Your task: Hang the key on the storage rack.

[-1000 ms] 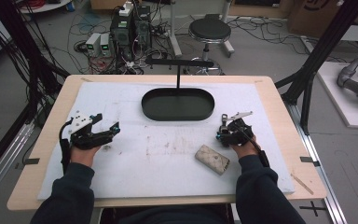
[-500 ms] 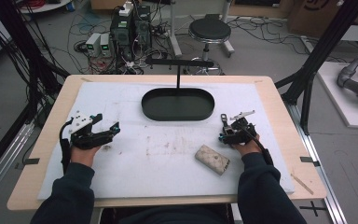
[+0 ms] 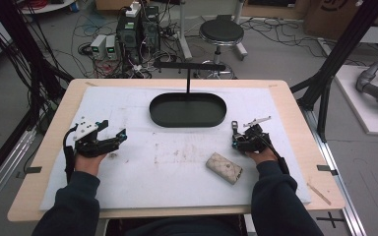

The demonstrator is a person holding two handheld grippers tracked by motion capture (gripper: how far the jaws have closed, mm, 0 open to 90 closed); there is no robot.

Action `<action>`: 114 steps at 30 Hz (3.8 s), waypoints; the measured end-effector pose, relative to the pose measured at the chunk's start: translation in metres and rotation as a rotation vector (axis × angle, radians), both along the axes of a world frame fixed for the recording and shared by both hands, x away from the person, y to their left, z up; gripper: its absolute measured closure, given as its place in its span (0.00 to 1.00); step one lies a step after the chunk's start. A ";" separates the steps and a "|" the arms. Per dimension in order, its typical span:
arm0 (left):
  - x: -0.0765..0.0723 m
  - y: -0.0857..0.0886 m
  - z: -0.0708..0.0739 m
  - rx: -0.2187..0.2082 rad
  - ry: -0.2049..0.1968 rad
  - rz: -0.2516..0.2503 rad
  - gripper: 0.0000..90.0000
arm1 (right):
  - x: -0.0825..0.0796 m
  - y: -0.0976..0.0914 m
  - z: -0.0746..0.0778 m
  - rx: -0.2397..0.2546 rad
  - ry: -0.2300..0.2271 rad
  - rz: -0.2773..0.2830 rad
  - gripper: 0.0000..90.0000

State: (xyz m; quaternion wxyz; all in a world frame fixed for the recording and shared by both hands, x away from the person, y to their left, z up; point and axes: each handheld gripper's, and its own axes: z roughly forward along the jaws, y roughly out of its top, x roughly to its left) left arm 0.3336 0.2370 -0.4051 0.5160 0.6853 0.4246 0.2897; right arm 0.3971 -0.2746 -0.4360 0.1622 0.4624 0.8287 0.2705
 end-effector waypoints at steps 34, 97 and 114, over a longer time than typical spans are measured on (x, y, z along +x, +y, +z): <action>0.001 0.001 0.000 -0.006 0.003 -0.002 0.29 | 0.023 0.031 0.108 0.106 -0.298 0.058 0.55; 0.001 0.002 -0.001 -0.017 0.000 -0.005 0.29 | 0.118 0.078 0.090 0.039 -0.258 -0.120 0.36; 0.003 0.005 -0.001 -0.035 -0.030 0.002 0.19 | 0.052 -0.006 0.110 0.033 -0.274 0.085 0.23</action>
